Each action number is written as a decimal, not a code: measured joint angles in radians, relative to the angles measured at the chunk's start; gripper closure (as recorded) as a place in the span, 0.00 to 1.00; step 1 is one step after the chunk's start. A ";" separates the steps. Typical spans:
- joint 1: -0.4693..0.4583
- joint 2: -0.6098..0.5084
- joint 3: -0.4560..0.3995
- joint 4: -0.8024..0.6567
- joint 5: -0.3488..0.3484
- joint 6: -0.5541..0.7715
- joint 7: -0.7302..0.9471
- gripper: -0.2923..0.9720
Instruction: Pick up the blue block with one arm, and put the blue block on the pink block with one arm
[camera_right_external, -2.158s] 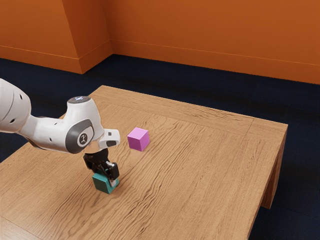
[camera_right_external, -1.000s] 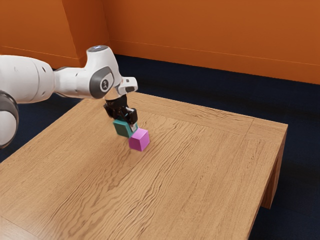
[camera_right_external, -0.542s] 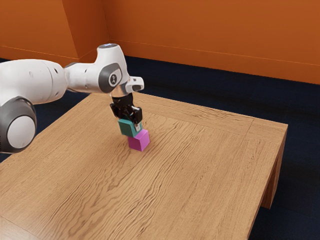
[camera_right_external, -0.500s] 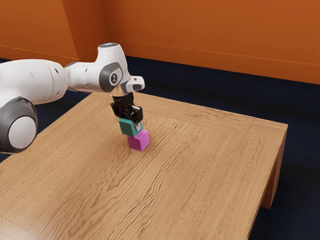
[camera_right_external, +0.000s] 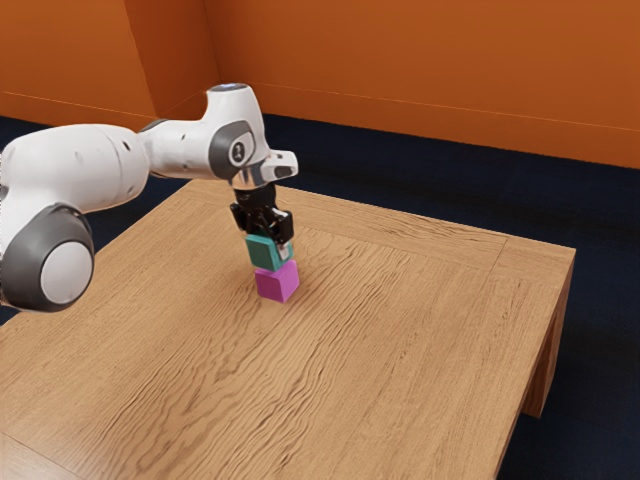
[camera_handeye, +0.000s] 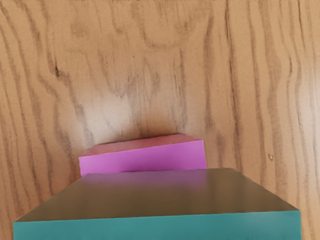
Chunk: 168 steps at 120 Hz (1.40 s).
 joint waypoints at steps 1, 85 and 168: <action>0.000 0.002 0.000 0.003 0.000 -0.001 0.000 0.47; 0.000 0.056 0.000 0.072 0.000 -0.050 0.008 0.47; 0.001 0.061 0.002 0.100 -0.006 -0.075 0.017 0.26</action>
